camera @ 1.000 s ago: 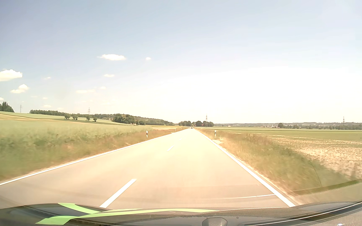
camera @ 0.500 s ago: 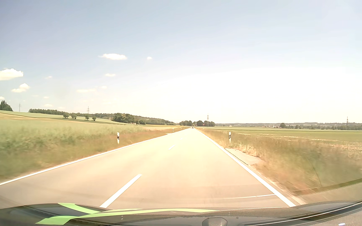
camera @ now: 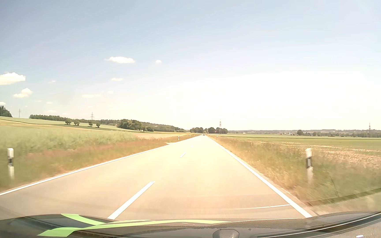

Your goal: Follow the waypoints while adhering to traffic rules and regulations

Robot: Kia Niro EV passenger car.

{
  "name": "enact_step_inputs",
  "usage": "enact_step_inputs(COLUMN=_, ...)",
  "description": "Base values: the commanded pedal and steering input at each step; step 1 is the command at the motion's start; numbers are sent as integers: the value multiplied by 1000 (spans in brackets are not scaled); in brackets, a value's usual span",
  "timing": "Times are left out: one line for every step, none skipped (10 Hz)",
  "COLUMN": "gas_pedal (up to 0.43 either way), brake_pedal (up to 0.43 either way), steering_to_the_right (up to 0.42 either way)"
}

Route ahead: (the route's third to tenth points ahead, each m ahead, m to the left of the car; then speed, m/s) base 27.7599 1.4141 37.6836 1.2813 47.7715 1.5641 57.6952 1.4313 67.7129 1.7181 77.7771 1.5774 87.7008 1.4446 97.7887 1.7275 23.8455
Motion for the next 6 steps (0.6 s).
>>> enact_step_inputs(gas_pedal=240, brake_pedal=0, steering_to_the_right=-2)
enact_step_inputs(gas_pedal=240, brake_pedal=0, steering_to_the_right=0)
enact_step_inputs(gas_pedal=240, brake_pedal=0, steering_to_the_right=1)
enact_step_inputs(gas_pedal=248, brake_pedal=0, steering_to_the_right=1)
enact_step_inputs(gas_pedal=248, brake_pedal=0, steering_to_the_right=2)
enact_step_inputs(gas_pedal=248, brake_pedal=0, steering_to_the_right=1)
